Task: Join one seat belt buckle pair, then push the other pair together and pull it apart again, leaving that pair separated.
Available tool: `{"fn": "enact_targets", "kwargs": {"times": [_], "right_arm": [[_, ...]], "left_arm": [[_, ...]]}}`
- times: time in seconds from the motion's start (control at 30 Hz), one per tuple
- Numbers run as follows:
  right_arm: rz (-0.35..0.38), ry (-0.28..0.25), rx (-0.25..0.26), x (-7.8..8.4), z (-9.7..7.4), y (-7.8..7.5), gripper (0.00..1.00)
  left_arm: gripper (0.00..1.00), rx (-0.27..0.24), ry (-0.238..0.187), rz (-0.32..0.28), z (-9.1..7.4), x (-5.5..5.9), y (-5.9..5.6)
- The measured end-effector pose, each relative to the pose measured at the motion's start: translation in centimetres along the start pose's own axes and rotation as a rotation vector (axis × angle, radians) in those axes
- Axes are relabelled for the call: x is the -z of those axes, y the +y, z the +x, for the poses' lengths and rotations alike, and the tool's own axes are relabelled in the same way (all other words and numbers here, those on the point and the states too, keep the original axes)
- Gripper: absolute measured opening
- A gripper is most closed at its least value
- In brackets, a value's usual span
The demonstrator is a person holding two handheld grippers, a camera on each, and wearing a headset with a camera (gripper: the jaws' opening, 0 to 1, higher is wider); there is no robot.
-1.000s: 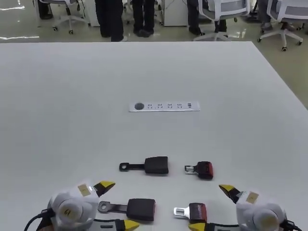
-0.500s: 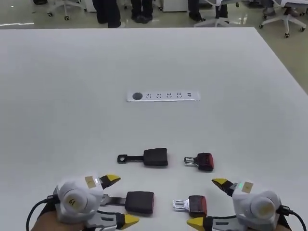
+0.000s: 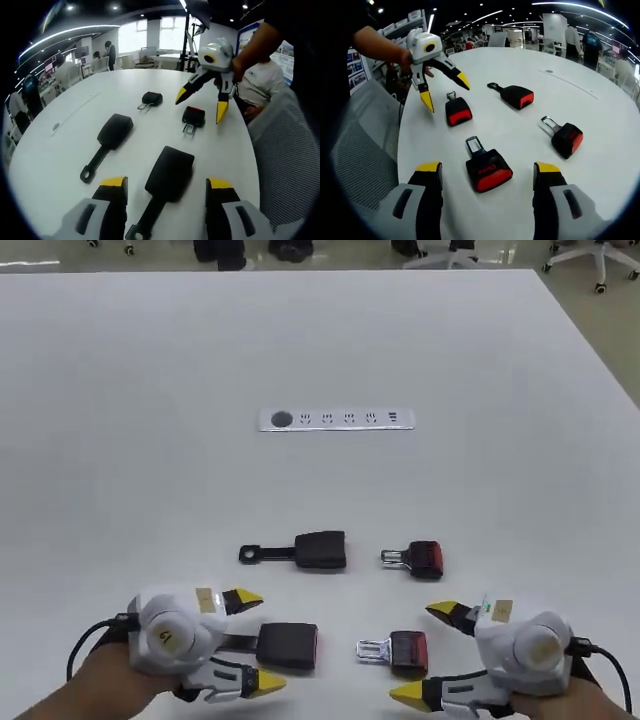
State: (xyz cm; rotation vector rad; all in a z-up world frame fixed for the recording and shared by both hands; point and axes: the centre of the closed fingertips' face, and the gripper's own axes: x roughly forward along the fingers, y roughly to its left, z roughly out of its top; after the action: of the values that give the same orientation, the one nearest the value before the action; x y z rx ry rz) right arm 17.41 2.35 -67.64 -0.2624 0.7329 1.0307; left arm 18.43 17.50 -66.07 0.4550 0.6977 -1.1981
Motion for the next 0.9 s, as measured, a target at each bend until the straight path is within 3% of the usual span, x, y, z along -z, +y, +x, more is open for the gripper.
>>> {"fn": "enact_targets", "kwargs": {"times": [0.43,0.7,0.83,0.9], "right_arm": [[-0.045,0.045,-0.070,0.6,0.6,-0.1,0.67],[-0.063,0.063,-0.097,1.1,0.8,0.0,0.60],[-0.074,0.062,-0.104,1.1,0.8,-0.2,0.57],[-0.083,0.066,-0.107,1.0,0.8,-0.2,0.55]], "left_arm": [[0.57,0.059,0.044,0.061,1.5,1.5,0.7],[0.48,0.102,0.061,0.091,1.9,1.4,0.2],[0.44,0.111,0.089,0.116,2.2,2.2,0.1],[0.44,0.120,0.073,0.121,2.3,1.8,0.0]]}}
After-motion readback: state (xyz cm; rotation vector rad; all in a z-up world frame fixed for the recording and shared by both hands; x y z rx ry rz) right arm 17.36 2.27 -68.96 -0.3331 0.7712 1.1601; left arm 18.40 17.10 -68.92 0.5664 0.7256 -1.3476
